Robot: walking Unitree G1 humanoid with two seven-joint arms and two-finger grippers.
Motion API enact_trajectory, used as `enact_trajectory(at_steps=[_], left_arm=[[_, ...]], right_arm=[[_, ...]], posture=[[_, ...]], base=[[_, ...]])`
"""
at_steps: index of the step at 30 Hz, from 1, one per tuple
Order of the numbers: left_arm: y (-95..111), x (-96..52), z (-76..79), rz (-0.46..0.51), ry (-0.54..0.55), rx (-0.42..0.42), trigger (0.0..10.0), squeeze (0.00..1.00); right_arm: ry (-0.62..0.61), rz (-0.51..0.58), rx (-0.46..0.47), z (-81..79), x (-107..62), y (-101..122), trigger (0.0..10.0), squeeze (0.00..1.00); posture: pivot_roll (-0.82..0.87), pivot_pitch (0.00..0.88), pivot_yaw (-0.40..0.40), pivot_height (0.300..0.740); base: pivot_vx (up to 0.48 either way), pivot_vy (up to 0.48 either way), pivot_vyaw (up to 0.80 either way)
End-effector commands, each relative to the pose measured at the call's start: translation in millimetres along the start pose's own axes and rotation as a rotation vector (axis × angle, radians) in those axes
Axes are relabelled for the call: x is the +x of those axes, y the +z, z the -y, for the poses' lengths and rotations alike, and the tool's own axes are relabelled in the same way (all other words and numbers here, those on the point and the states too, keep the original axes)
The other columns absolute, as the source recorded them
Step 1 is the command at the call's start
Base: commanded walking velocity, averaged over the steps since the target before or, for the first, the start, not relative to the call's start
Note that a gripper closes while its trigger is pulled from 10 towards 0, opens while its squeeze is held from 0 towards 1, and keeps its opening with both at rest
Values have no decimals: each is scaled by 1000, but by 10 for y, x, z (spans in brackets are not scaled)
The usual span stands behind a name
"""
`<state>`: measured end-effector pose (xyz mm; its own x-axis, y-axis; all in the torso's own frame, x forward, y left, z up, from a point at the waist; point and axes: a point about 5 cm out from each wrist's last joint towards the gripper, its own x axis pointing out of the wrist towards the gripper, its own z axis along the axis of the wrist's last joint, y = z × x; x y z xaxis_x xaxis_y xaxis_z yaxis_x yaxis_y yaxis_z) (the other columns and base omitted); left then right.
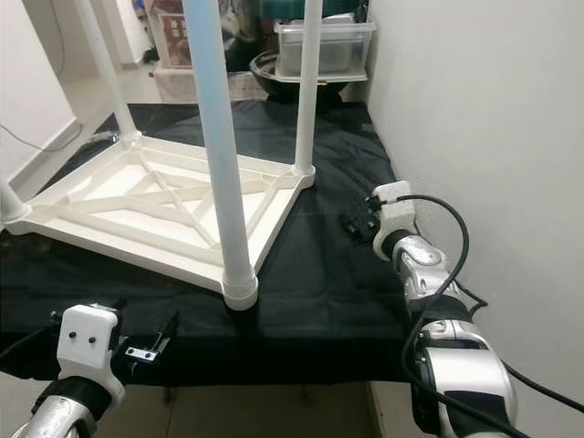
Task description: Building children table
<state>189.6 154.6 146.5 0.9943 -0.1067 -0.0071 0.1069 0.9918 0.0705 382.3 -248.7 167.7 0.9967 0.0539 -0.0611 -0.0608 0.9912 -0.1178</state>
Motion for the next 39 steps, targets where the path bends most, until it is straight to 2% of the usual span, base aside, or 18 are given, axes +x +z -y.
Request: enact_trajectory(at_steps=[1, 4, 6, 8, 9, 10, 11, 14, 16, 17, 19, 22, 34, 38, 39], left_arm=[[-33, -1, -44, -6, 26, 8, 10000, 0], [-29, 0, -64, -2, 39, 10, 10000, 0], [-29, 1, -98, 1, 61, 15, 10000, 0], [-29, 1, -98, 1, 61, 15, 10000, 0], [-23, 0, -106, 4, 69, 19, 10000, 0], [-23, 0, -106, 4, 69, 19, 10000, 0], [14, -8, -113, 18, 82, 26, 10000, 0], [51, -11, -121, 31, 96, 31, 10000, 0], [101, -25, -126, 48, 110, 35, 10000, 0], [101, -25, -126, 48, 110, 35, 10000, 0], [120, -63, -112, 52, 110, 31, 10000, 0], [97, -93, -90, 45, 104, 27, 10000, 0], [73, -26, -47, 44, 101, 10, 10000, 0], [76, -26, -64, 45, 112, 15, 10000, 0], [74, -28, -72, 42, 116, 13, 10000, 0]], right_arm=[[-34, 53, 23, -73, -29, -18, 10000, 0], [-36, 93, 37, -143, -58, -18, 10000, 0], [-16, 177, 54, -336, -156, -20, 10000, 0], [-16, 177, 54, -336, -156, -20, 10000, 0], [14, 201, 67, -445, -220, -37, 10000, 0], [14, 201, 67, -445, -220, -37, 10000, 0], [56, 217, 68, -571, -333, -62, 10000, 0], [91, 226, 60, -661, -425, -69, 10000, 0], [132, 229, 51, -749, -565, -69, 10000, 0], [132, 229, 51, -749, -565, -69, 10000, 0], [191, 217, 43, -780, -738, -77, 10000, 0], [225, 201, 32, -777, -850, -93, 10000, 0], [146, 179, 72, -827, -763, -21, 10000, 0], [95, 175, 61, -743, -743, 9, 10000, 0], [39, 171, 54, -653, -731, 22, 10000, 0]], posture=[[68, 19, 9, 740], [68, 19, 9, 740], [61, 19, 8, 740], [61, 19, 8, 740], [61, 24, 5, 740], [61, 24, 5, 740], [59, 26, 5, 740], [55, 32, 5, 740], [47, 34, 9, 740], [47, 34, 9, 740], [26, 36, 14, 740], [19, 36, 16, 740], [25, 12, -1, 740], [25, 12, -1, 740], [21, 14, 1, 740]], base=[[0, 0, 0], [0, 0, 0], [0, 0, 0], [0, 0, 0], [0, 0, 0], [0, 0, 0], [0, 0, 0], [0, 0, 0], [0, 0, 0], [0, 0, 0], [0, 0, 0], [0, 0, 0], [0, 54, 0], [0, 0, 0], [0, 0, 0]])
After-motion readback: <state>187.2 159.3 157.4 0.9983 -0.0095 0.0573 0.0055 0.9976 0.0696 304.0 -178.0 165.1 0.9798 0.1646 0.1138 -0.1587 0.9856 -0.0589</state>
